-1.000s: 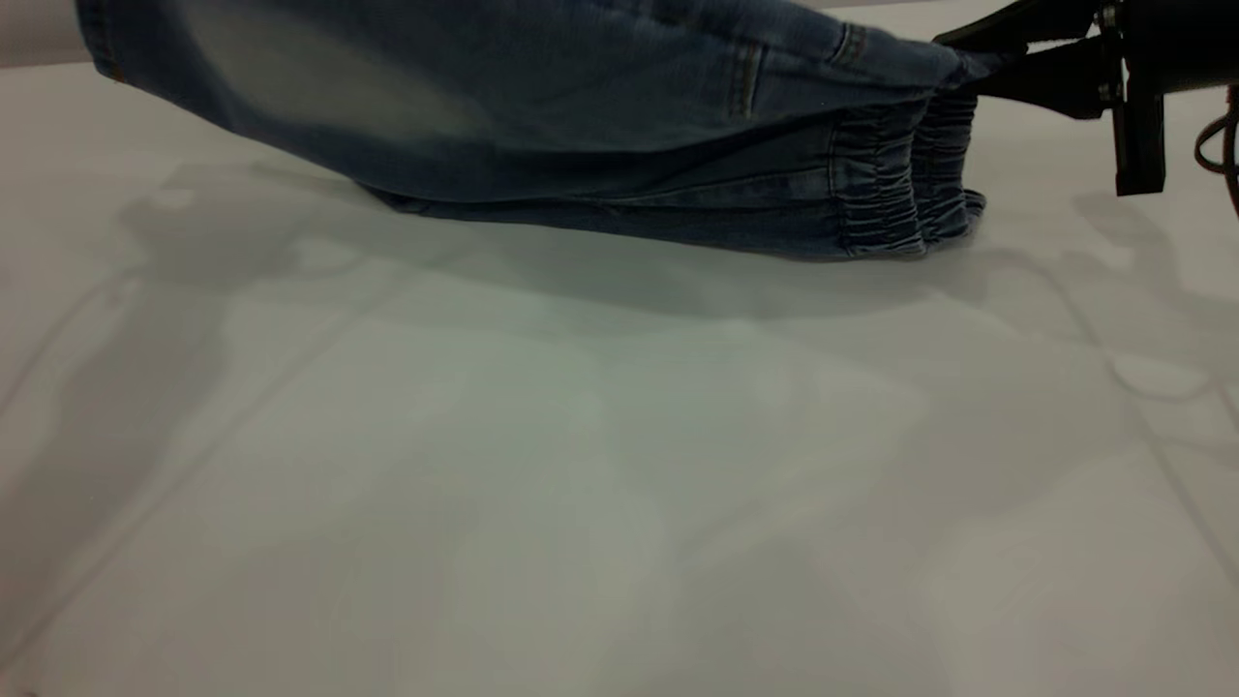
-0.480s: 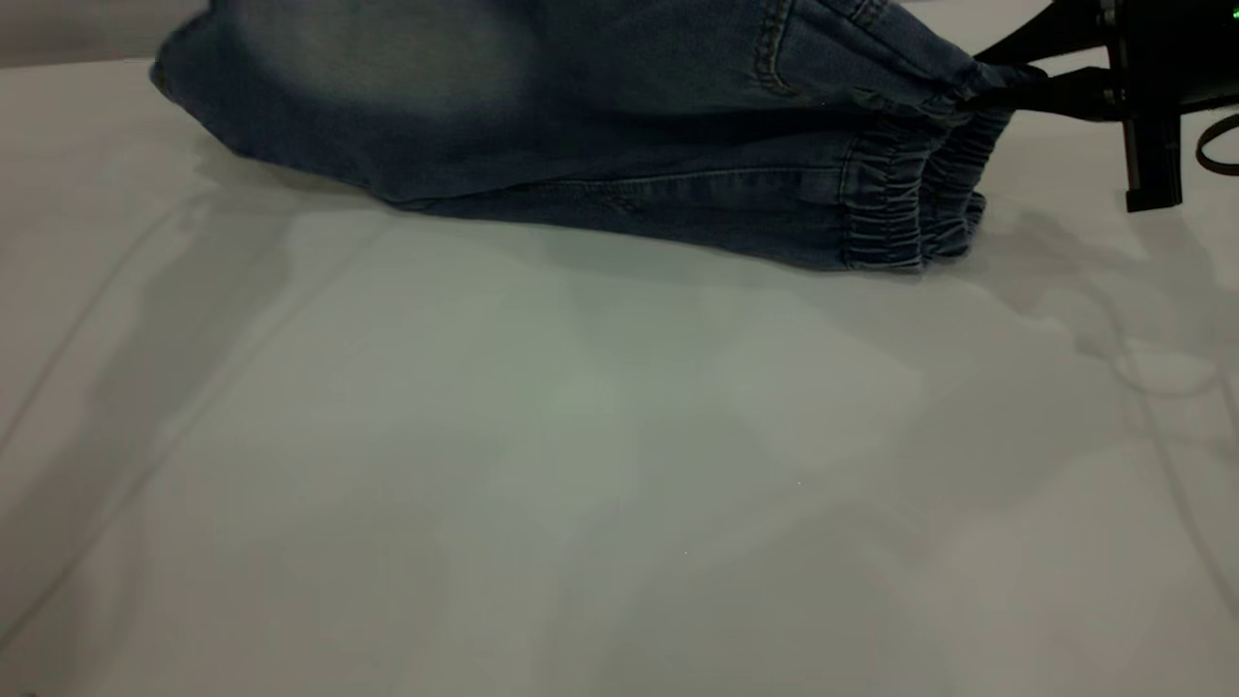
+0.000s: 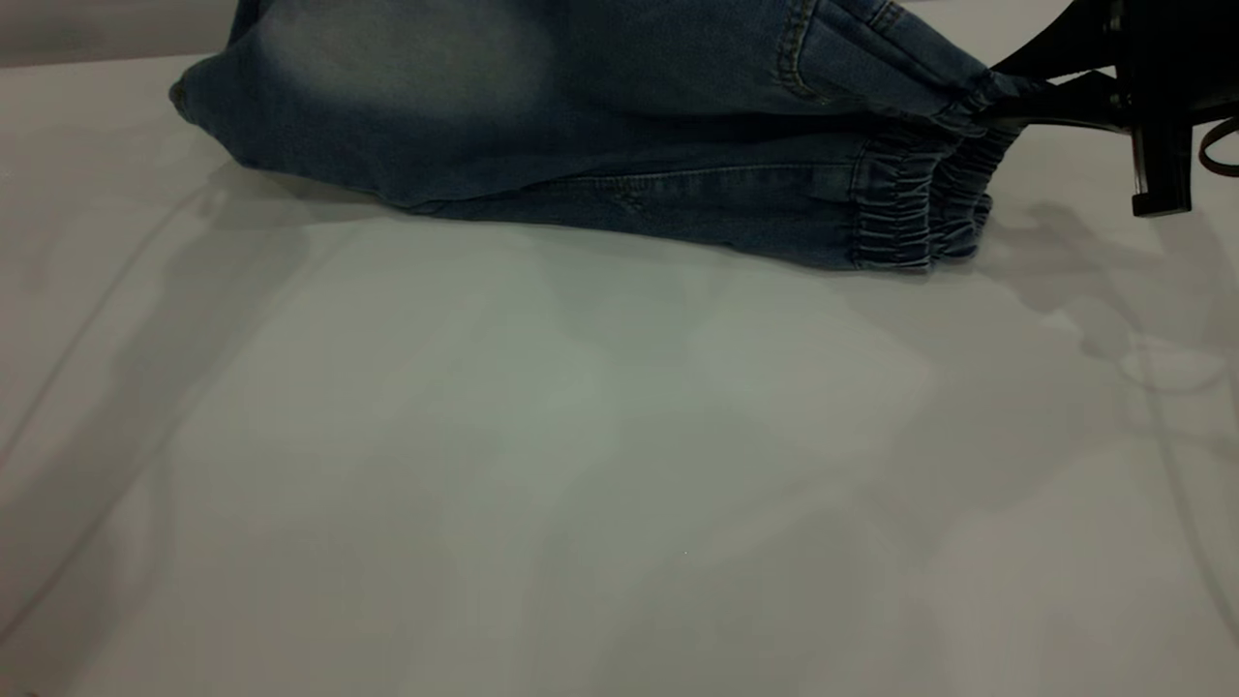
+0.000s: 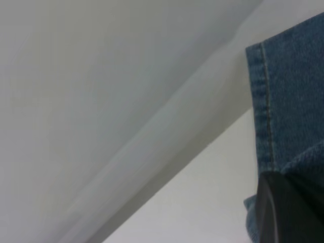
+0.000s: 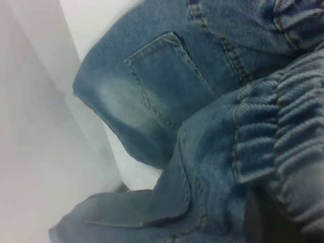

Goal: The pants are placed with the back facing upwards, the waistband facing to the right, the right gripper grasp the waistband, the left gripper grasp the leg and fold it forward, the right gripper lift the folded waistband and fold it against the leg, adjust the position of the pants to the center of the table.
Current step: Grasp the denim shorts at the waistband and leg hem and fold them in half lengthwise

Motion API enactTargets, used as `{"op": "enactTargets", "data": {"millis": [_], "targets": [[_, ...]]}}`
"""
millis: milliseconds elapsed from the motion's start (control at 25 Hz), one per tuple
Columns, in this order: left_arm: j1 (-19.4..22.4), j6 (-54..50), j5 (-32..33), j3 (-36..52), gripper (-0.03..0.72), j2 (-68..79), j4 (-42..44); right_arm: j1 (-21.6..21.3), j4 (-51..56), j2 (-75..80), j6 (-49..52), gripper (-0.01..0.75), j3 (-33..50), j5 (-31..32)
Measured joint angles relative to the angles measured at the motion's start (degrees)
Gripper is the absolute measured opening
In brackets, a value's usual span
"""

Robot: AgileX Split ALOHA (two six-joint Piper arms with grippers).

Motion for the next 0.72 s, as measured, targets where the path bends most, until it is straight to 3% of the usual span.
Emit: {"op": "enactTargets", "data": {"millis": [320,720], "targets": [[0.0,0.0,-0.5,0.0,0.025,0.0,2.7,0.0,-0.1,0.0,-1.9,0.071,-2.8,-4.3],[0.0,-0.4,-4.5,-0.3,0.025,2.0,6.0,0.1,-0.1,0.0,-1.6,0.077,-4.0,-4.6]]}}
